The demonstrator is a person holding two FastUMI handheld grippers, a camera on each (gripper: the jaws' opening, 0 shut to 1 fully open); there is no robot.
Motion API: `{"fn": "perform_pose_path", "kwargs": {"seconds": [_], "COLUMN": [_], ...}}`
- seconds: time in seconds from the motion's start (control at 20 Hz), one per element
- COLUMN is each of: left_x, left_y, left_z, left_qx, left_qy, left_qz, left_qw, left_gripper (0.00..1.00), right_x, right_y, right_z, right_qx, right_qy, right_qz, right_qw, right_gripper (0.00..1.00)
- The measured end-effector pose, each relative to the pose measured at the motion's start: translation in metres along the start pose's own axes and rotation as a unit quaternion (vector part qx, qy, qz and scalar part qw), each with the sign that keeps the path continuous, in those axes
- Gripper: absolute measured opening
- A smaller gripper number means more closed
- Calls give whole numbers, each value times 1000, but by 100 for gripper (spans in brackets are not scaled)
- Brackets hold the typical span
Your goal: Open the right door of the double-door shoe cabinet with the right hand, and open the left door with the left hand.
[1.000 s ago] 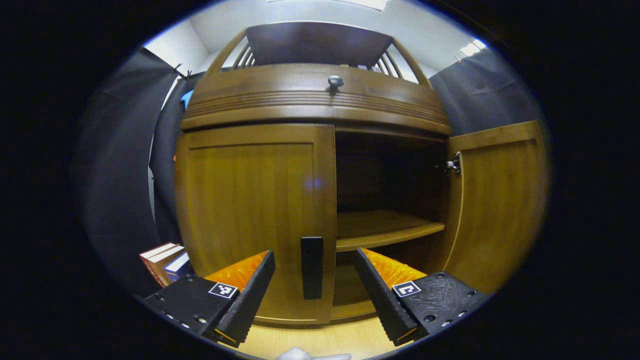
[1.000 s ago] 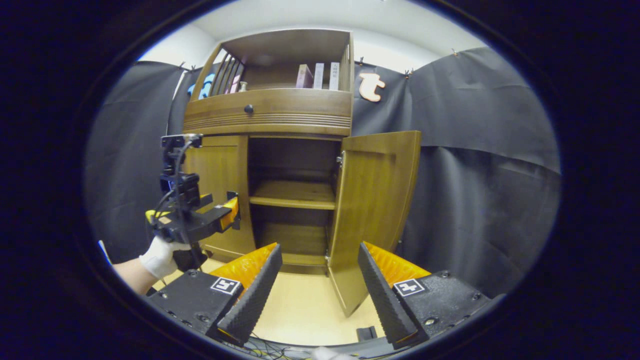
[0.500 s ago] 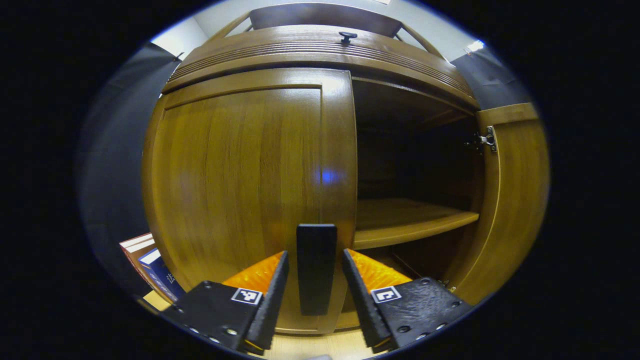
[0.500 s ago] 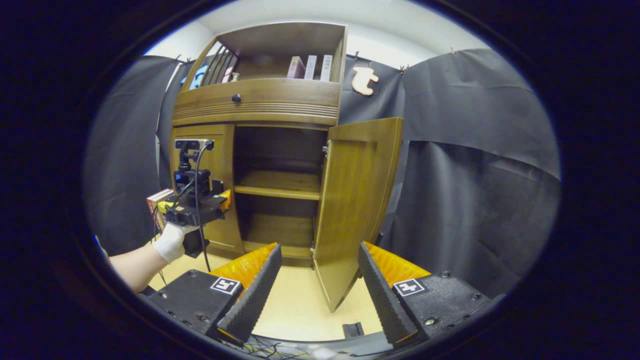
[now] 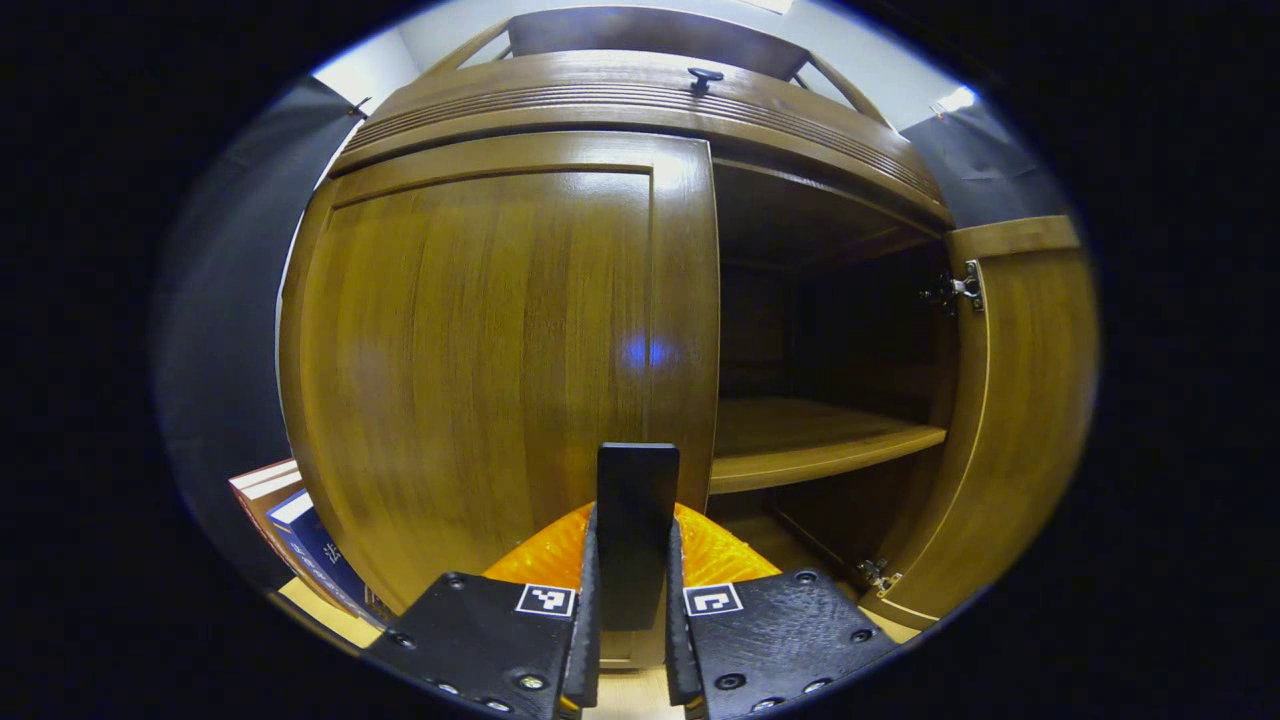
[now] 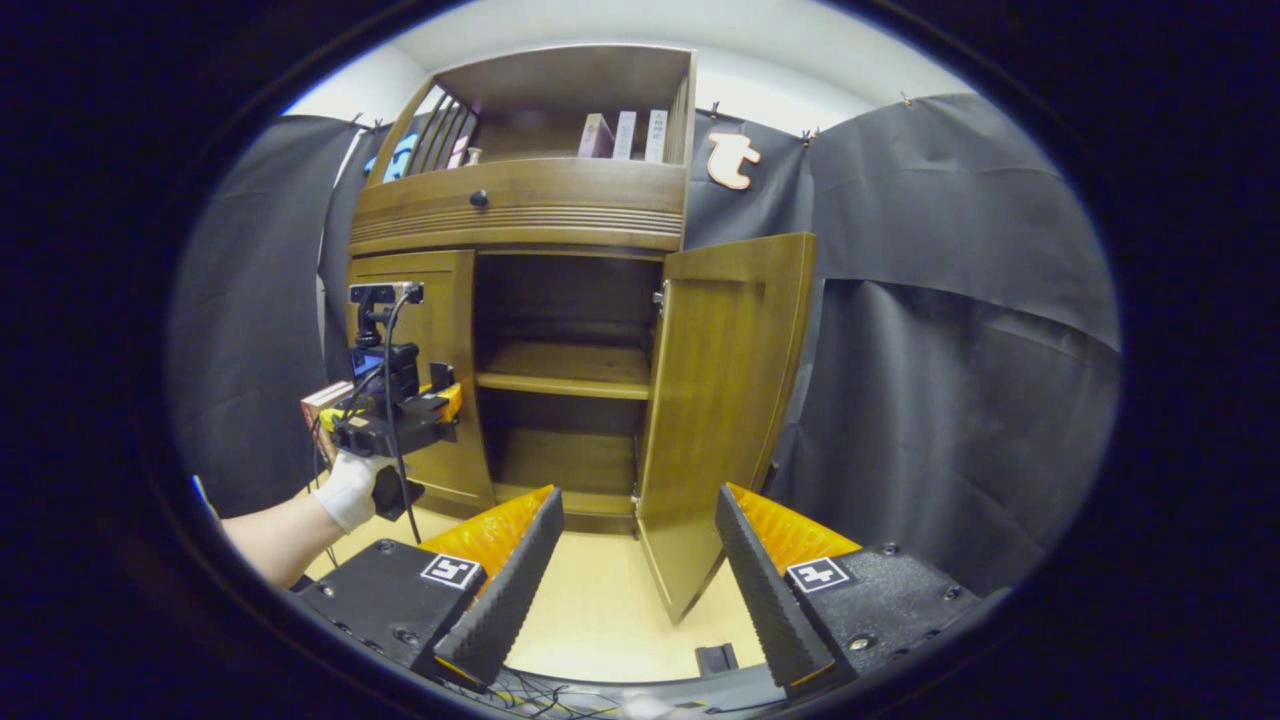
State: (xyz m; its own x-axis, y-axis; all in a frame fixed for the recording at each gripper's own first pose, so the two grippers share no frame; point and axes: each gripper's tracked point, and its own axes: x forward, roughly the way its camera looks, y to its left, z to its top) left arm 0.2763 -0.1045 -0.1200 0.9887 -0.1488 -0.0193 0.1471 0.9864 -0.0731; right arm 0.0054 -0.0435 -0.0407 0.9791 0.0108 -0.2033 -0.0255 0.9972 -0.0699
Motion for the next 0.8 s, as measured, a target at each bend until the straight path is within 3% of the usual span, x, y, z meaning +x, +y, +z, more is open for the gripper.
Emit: {"fn": "perform_pose_path", "kwargs": {"seconds": [0.1, 0.15, 0.8], "left_x": [-11, -18, -122], "left_y": [1, 2, 35], "left_z": [0, 0, -2], "left_qx": [3, 4, -1], "left_qy": [-3, -4, 5], "left_qz": [-8, -12, -29], "left_qw": [1000, 1000, 1000], "left_gripper": [17, 25, 25], "right_x": [-2, -3, -11], "right_y": [3, 4, 35], "right_z": [1, -1, -17], "right_qx": [-1, 0, 13], "right_qy": [-2, -2, 5], "right_qz": [3, 5, 45], "right_qw": [1000, 1000, 999], "right_gripper": [96, 96, 96]}}
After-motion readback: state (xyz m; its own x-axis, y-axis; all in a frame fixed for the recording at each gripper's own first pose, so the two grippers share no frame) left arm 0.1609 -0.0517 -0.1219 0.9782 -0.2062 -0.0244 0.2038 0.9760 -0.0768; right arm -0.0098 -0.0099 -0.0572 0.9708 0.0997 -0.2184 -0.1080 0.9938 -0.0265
